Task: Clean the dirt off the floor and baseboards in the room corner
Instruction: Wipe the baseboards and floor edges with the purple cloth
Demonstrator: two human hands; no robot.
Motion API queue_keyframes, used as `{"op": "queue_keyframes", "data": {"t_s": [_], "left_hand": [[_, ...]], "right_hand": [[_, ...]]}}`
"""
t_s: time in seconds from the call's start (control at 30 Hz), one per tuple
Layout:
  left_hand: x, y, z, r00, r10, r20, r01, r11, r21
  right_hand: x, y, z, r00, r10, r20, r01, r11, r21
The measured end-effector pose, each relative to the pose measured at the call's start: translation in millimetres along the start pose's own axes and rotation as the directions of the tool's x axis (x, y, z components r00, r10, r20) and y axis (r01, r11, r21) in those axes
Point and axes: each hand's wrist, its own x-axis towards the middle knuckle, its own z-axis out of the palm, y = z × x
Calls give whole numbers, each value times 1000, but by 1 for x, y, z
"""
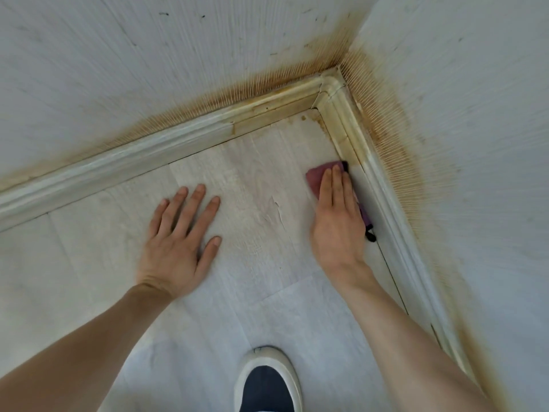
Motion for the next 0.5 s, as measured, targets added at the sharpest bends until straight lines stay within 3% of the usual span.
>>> {"op": "queue_keyframes", "data": {"t_s": [0.17, 0.3, 0.5], "left_hand": [[0, -1, 1, 1000, 8, -22, -8, 1000, 14], [0, -2, -1, 1000, 11, -28, -11, 1000, 7], [1, -2, -1, 1000, 19, -18, -19, 1000, 13]], "right_hand": [[68, -33, -4, 1000, -28, 6, 28, 1000, 14], [54, -27, -7, 999, -30, -17, 30, 999, 24], [104, -52, -5, 994, -41, -98, 48, 996, 70]]}}
